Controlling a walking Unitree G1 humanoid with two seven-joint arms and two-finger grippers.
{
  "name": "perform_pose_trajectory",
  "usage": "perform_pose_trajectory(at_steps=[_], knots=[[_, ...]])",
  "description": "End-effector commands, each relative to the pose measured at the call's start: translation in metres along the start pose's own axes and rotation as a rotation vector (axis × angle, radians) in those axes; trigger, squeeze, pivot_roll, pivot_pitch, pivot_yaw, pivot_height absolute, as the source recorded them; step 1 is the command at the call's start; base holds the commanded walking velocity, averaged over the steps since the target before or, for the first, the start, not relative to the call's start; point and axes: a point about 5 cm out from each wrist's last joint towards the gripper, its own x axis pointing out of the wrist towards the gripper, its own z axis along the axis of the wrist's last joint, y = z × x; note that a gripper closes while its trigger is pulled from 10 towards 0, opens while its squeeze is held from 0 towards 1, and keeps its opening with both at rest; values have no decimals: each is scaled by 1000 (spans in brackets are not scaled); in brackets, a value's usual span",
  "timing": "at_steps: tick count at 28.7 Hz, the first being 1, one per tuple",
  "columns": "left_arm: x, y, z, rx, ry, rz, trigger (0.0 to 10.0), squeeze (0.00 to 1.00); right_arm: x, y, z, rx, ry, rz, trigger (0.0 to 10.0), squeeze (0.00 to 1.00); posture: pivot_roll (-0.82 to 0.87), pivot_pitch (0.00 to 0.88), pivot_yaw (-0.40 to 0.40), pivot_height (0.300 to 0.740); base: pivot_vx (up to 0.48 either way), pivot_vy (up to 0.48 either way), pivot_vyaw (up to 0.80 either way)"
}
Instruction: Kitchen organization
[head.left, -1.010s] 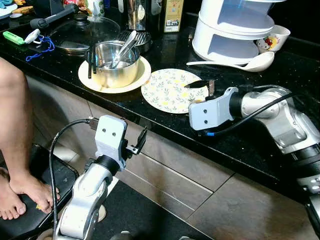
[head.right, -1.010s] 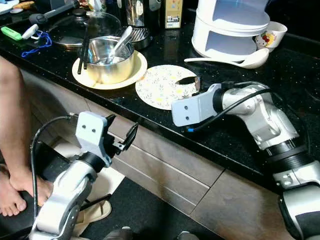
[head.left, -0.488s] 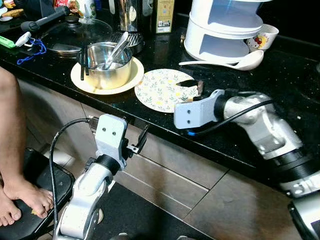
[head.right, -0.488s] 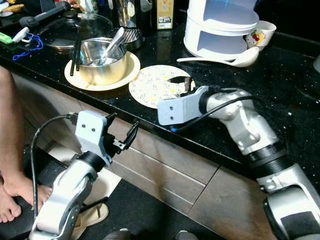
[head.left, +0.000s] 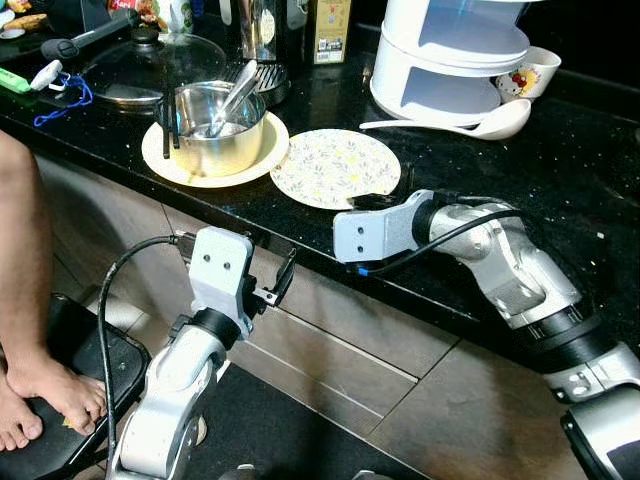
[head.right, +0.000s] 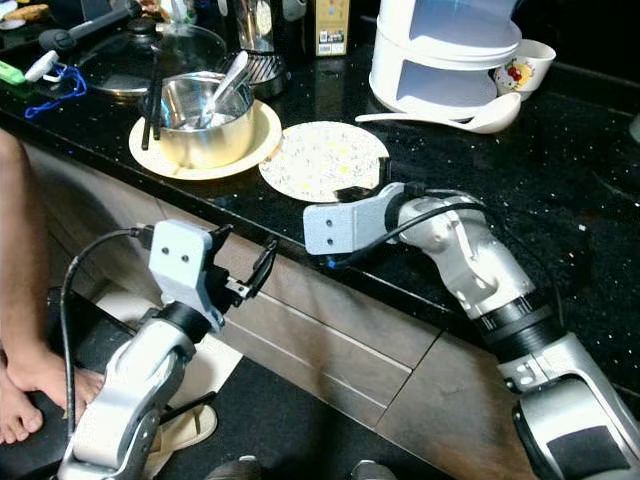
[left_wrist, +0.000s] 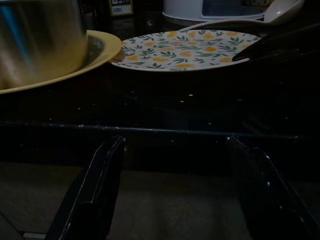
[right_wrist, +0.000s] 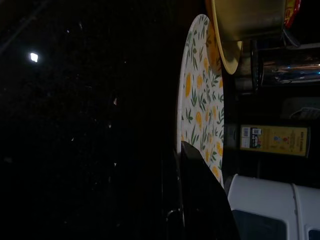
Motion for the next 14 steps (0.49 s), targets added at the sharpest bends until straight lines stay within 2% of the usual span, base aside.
perform_pose_trajectory(at_steps=[1, 7, 10, 12, 13, 14], knots=[[-1, -2, 0, -4, 8, -2, 10000, 0, 5, 17, -3, 24, 25, 50, 0, 0, 62, 103, -52, 740, 0, 0, 0], [-1, -3, 0, -6, 7, -5, 10000, 0, 5, 15, -10, 48, 62, 2, 0, 0, 62, 99, -52, 740, 0, 0, 0], [-1, -4, 0, -6, 7, -7, 10000, 0, 3, 12, -16, 96, 84, -54, 0, 0, 62, 98, -50, 740, 0, 0, 0], [-1, -4, 0, -6, 6, -9, 10000, 0, -1, 6, -20, 232, 54, -141, 0, 0, 60, 98, -48, 740, 0, 0, 0], [-2, -4, 0, -6, 6, -9, 10000, 0, -4, 4, -23, 276, 43, -177, 0, 0, 59, 102, -45, 740, 0, 0, 0], [-2, -4, 0, -6, 6, -9, 10000, 0, -4, 4, -23, 276, 43, -177, 0, 0, 59, 102, -45, 740, 0, 0, 0]])
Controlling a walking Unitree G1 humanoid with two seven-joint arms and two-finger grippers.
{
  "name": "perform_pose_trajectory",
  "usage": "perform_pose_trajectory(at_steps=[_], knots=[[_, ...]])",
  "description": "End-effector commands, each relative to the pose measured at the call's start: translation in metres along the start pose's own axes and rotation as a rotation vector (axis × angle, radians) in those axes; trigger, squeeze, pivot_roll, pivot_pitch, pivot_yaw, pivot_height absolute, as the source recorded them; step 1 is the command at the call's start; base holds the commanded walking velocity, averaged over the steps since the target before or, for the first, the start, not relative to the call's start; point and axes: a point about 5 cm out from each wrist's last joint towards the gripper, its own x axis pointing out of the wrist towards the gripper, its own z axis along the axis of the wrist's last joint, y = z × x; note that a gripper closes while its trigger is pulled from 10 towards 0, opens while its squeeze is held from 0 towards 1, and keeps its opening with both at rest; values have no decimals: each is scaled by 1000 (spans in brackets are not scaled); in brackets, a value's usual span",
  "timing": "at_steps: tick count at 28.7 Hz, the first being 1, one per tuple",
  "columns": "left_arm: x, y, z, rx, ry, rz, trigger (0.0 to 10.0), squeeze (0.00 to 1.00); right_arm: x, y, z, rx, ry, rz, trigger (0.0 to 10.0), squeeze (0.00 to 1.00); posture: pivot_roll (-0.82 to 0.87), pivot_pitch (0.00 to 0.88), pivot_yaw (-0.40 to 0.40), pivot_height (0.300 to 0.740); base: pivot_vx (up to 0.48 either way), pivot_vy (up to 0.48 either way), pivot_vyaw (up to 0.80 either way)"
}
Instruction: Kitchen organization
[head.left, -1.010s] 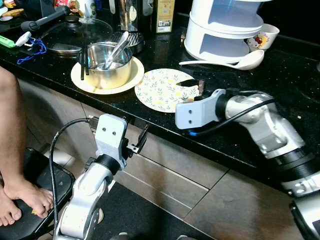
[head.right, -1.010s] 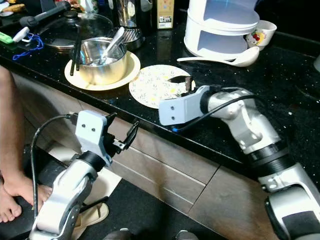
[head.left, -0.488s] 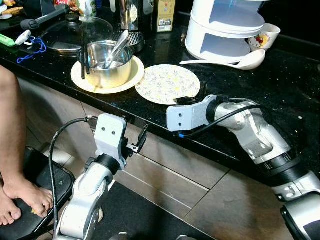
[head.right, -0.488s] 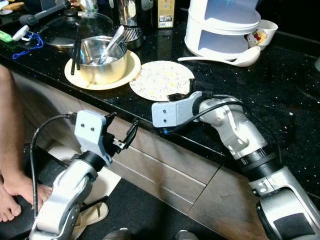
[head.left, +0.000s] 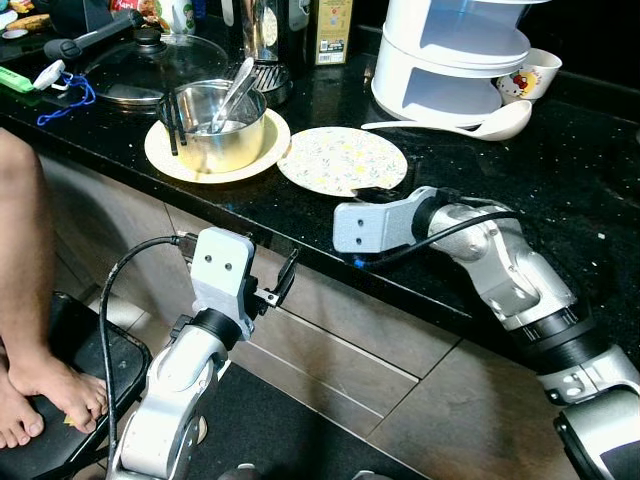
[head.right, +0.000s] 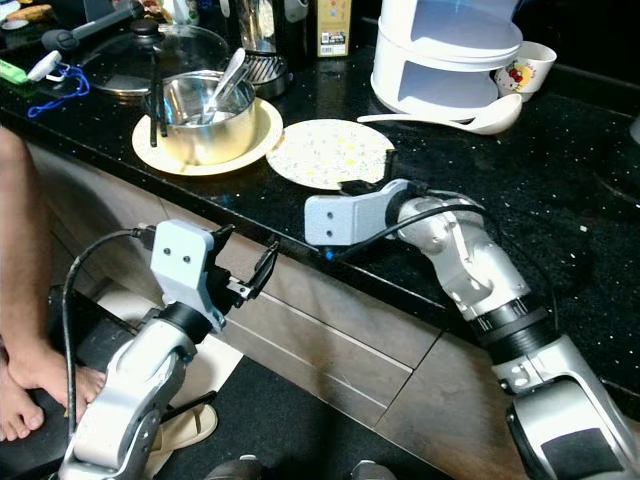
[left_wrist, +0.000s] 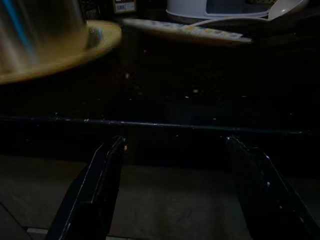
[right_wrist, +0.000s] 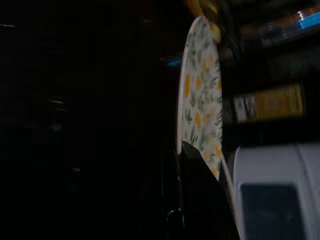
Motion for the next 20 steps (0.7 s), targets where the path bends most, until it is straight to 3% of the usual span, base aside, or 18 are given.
perform_pose_trajectory(at_steps=[1, 3, 7, 11, 15, 17, 18, 20], knots=[[-2, -2, 0, -5, 5, -7, 10000, 0, -5, -2, -12, 65, 20, -37, 0, 0, 57, 103, -44, 740, 0, 0, 0], [-2, -2, 0, -5, 6, -9, 10000, 0, -8, -5, -18, 50, 36, -47, 0, 0, 58, 107, -43, 740, 0, 0, 0], [-1, -3, 0, -6, 7, -13, 10000, 0, -22, -13, -46, -69, 150, -53, 0, 0, 57, 111, -39, 740, 0, 0, 0], [-1, -3, 1, -7, 8, -15, 10000, 0, -32, -23, -55, -54, 163, -90, 0, 0, 56, 116, -33, 740, 0, 0, 0], [-1, -3, 1, -7, 7, -17, 10000, 0, -40, -28, -45, 174, -9, -106, 0, 0, 56, 116, -33, 740, 0, 0, 0], [0, -2, 2, -7, 4, -18, 10000, 0, -43, -30, -29, 356, -172, -90, 0, 0, 54, 117, -28, 740, 0, 0, 0], [0, -2, 2, -7, 4, -18, 10000, 0, -43, -30, -29, 356, -172, -90, 0, 0, 54, 117, -28, 740, 0, 0, 0], [0, -2, 3, -5, 3, -19, 10000, 0, -47, -31, -15, 498, -308, -70, 0, 0, 55, 119, -27, 740, 0, 0, 0]])
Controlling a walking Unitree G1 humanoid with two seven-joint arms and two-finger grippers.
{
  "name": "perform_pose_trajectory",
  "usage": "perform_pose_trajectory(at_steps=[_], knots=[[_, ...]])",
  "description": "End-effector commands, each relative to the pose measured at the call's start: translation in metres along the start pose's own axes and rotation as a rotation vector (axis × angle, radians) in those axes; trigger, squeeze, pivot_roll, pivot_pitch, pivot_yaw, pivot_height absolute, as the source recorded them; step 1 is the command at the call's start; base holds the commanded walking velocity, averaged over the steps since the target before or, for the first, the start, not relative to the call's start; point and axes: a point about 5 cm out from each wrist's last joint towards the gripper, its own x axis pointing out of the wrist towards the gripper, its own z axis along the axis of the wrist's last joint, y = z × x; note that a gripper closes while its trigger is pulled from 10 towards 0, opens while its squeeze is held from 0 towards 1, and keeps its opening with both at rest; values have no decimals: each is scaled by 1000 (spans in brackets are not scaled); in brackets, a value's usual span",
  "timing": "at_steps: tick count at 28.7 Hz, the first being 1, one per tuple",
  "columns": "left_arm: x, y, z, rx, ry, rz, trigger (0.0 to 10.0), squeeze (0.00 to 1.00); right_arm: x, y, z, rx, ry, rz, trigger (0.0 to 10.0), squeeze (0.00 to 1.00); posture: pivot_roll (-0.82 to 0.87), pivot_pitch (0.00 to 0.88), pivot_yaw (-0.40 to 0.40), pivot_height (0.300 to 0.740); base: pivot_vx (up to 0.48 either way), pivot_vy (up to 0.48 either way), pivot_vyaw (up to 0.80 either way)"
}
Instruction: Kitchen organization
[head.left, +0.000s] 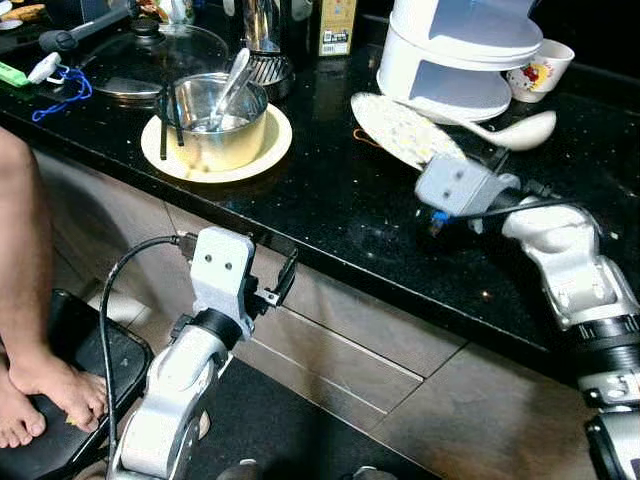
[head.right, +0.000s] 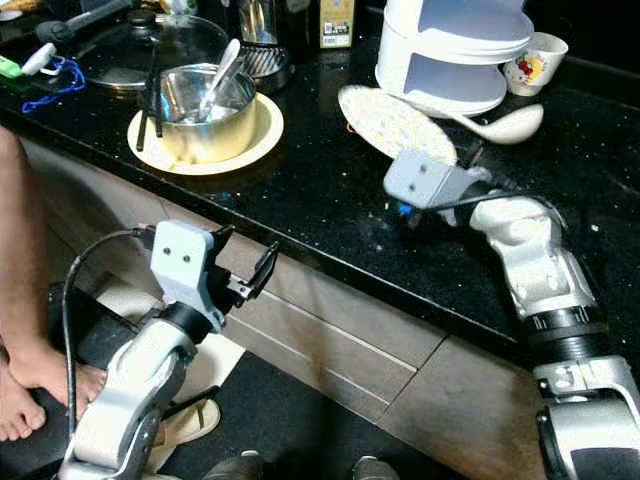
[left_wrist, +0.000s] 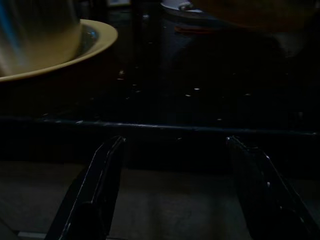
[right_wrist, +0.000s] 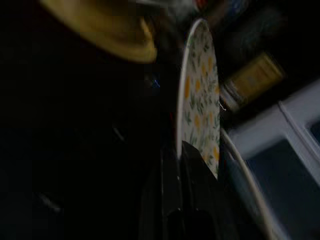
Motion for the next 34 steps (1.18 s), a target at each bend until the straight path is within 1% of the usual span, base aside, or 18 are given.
perform_pose_trajectory(at_steps=[1, 2, 4, 6, 9, 10, 13, 14, 15, 17, 18, 19, 21, 24, 26, 27, 30, 34], knots=[[0, -1, 1, -2, 3, -9, 10000, 0, -3, 3, 7, 117, -82, 35, 0, 0, 55, 119, -27, 740, 0, 0, 0], [0, -1, 2, -2, 3, -9, 10000, 0, -4, 4, 12, 164, -123, 49, 0, 0, 56, 118, -24, 740, 0, 0, 0], [0, 0, 2, -2, 2, -9, 10000, 0, -4, 5, 17, 218, -169, 60, 0, 0, 56, 118, -24, 740, 0, 0, 0], [0, 0, 2, -2, 2, -10, 10000, 0, -4, 6, 19, 237, -186, 65, 0, 0, 56, 118, -23, 740, 0, 0, 0], [0, 0, 3, -2, 0, -11, 10000, 0, -2, 8, 25, 327, -252, 47, 0, 0, 53, 118, -22, 740, 0, 0, 0], [1, 0, 3, -2, -3, -11, 10000, 0, 0, 10, 27, 385, -283, 24, 0, 0, 53, 118, -22, 740, 0, 0, 0], [2, 0, 4, -1, -7, -9, 10000, 0, 2, 15, 32, 498, -338, -14, 0, 0, 53, 118, -22, 740, 0, 0, 0], [2, 0, 5, 0, -9, -8, 10000, 0, 2, 16, 33, 524, -351, -25, 0, 0, 53, 118, -22, 740, 0, 0, 0], [2, 0, 5, 0, -9, -8, 10000, 0, 2, 16, 33, 524, -351, -25, 0, 0, 53, 118, -22, 740, 0, 0, 0], [2, 1, 6, -1, -14, -4, 10000, 0, 2, 19, 34, 645, -385, -98, 0, 0, 52, 122, -21, 740, 0, 0, 0], [2, 1, 6, -2, -14, -2, 10000, 0, 2, 19, 34, 682, -392, -126, 0, 0, 52, 122, -21, 740, 0, 0, 0], [2, 1, 6, -2, -14, -2, 10000, 0, 2, 19, 34, 682, -392, -126, 0, 0, 52, 122, -21, 740, 0, 0, 0], [2, 1, 5, -5, -12, 2, 10000, 0, 1, 21, 35, 737, -404, -167, 0, 0, 45, 125, -18, 740, 0, 0, 0], [2, 1, 4, -6, -12, 3, 10000, 0, -1, 22, 36, 767, -410, -181, 0, 0, 43, 125, -18, 740, 0, 0, 0], [3, -1, 5, -12, -15, 1, 10000, 0, -6, 20, 36, 829, -430, -220, 0, 0, 36, 127, -13, 740, 0, 0, -247], [3, -1, 5, -12, -15, 1, 10000, 0, -6, 20, 36, 829, -430, -220, 0, 0, 36, 127, -13, 740, 0, 0, -494], [5, -3, 5, -19, -18, -12, 10000, 0, -14, 13, 35, 924, -466, -276, 0, 0, 33, 129, -7, 740, 0, 0, -800], [6, -4, 5, -20, -19, -16, 10000, 0, -16, 11, 33, 932, -463, -288, 0, 0, 33, 126, -6, 740, 0, 0, -800]])
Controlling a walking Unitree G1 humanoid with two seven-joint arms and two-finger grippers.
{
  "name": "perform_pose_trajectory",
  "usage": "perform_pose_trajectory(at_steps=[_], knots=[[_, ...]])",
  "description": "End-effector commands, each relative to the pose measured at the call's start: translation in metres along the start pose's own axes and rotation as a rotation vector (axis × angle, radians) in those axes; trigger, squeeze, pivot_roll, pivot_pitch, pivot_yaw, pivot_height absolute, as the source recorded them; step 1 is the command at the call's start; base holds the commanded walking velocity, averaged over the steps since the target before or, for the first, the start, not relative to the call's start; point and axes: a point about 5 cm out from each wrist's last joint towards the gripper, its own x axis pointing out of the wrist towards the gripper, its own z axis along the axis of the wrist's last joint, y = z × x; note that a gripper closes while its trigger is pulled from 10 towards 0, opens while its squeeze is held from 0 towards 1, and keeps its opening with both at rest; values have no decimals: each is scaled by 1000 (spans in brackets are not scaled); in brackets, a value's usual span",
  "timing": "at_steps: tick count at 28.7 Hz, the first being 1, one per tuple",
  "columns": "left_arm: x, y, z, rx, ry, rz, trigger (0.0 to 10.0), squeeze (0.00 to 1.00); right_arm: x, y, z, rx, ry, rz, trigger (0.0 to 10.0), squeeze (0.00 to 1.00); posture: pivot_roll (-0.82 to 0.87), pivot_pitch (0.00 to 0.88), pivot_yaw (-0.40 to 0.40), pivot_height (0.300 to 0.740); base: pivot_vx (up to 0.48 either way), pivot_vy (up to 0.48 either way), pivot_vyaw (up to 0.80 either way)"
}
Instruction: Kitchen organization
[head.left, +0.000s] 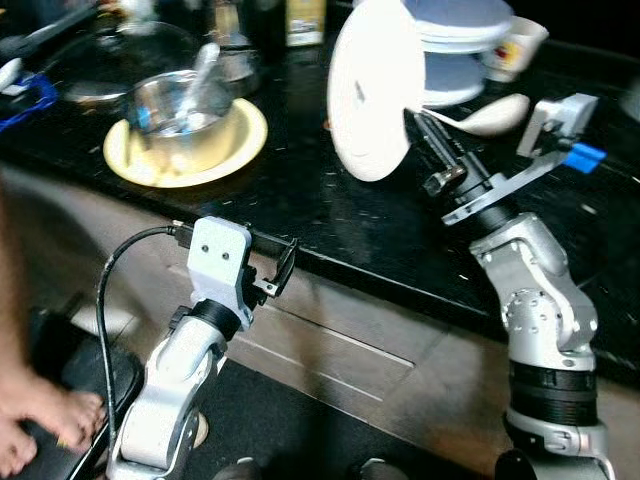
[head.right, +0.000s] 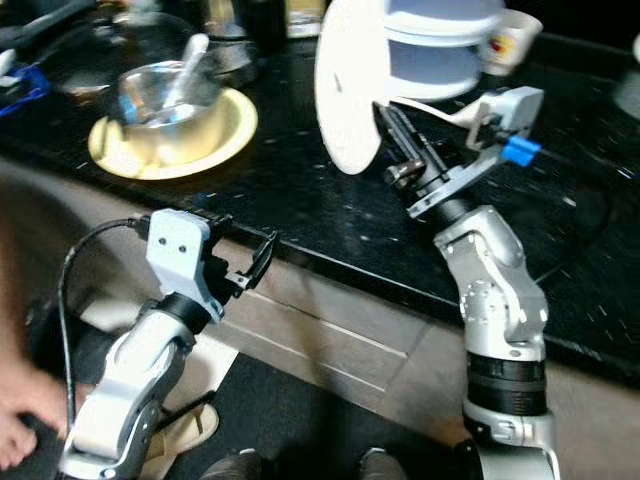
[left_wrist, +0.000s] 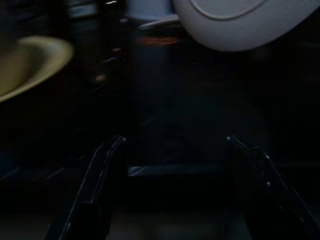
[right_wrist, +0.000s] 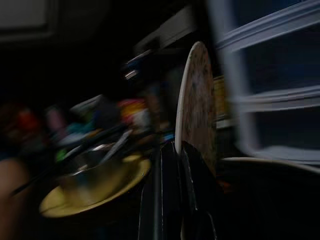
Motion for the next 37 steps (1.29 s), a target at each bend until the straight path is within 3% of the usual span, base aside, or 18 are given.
perform_pose_trajectory(at_steps=[1, 15, 21, 24, 31, 34, 35, 37], knots=[[1, -5, -2, -22, 11, -19, 10000, 0, -4, -1, 6, -1, -18, -12, 0, 0, 33, 123, -4, 740, 0, 0, -800], [4, -10, 0, -20, -3, -45, 10000, 0, -7, -8, 16, 2, -31, -51, 0, 0, 32, 104, 0, 740, 0, 0, -800], [9, -6, 14, 11, -54, -25, 10000, 0, -1, -12, 15, -48, -18, -74, 0, 0, 32, 102, -3, 740, 0, 0, -800], [15, -4, 35, 59, -127, -17, 10000, 0, 8, -18, 13, -110, 2, -118, 0, 0, 36, 103, -6, 740, 0, 0, -800], [18, -1, 43, 70, -141, 3, 10000, 0, 21, -20, 8, -206, 38, -147, 0, 0, 39, 105, -11, 740, 0, 0, -800], [17, 2, 39, 66, -126, 27, 10000, 0, 24, -19, 9, -251, 41, -144, 314, 0, 39, 107, -9, 740, 0, 0, 0], [16, 4, 37, 64, -117, 45, 10000, 0, 29, -15, 8, -267, 42, -129, 2196, 0, 38, 110, -11, 740, 0, 0, 0], [16, 5, 37, 63, -116, 49, 10000, 0, 31, -13, 8, -270, 40, -120, 2745, 0, 39, 111, -11, 740, 0, 0, 0]])
